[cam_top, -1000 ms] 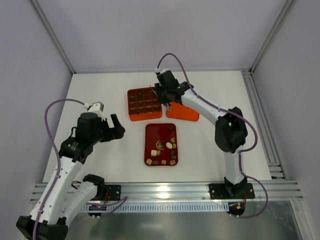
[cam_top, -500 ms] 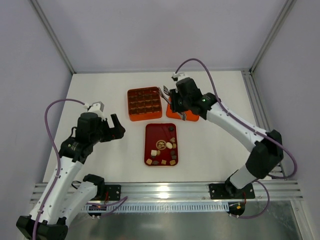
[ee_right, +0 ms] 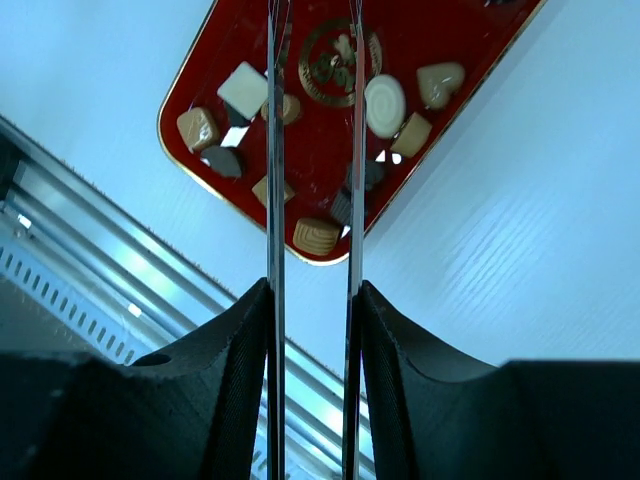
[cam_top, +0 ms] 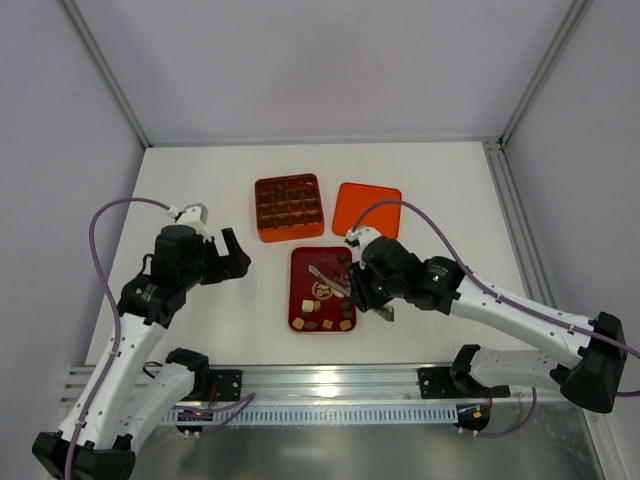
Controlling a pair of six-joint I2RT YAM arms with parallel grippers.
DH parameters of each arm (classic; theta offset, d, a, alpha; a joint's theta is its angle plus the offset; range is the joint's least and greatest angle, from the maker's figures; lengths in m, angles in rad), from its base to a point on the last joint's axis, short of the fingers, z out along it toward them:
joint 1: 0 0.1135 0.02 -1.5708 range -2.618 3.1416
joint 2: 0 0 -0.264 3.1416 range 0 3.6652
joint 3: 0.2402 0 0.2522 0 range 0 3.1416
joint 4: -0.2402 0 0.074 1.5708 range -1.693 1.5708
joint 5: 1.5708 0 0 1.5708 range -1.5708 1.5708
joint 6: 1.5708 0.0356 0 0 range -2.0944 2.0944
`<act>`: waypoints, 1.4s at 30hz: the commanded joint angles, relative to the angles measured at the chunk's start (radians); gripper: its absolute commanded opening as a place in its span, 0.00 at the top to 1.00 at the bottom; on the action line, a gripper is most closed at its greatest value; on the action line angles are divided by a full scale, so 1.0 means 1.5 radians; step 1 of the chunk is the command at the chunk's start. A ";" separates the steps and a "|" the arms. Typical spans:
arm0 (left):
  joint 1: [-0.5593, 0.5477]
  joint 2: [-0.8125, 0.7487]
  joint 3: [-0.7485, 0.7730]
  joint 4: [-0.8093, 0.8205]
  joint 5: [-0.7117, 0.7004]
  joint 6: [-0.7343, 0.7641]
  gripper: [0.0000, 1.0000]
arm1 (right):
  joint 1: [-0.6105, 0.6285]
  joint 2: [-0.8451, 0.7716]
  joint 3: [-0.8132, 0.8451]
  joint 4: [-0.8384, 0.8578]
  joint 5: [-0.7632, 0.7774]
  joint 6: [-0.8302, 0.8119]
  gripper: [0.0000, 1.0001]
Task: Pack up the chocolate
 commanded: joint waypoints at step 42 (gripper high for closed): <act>-0.004 -0.006 0.001 0.012 -0.012 -0.007 0.00 | 0.058 0.058 0.004 -0.012 -0.066 -0.050 0.53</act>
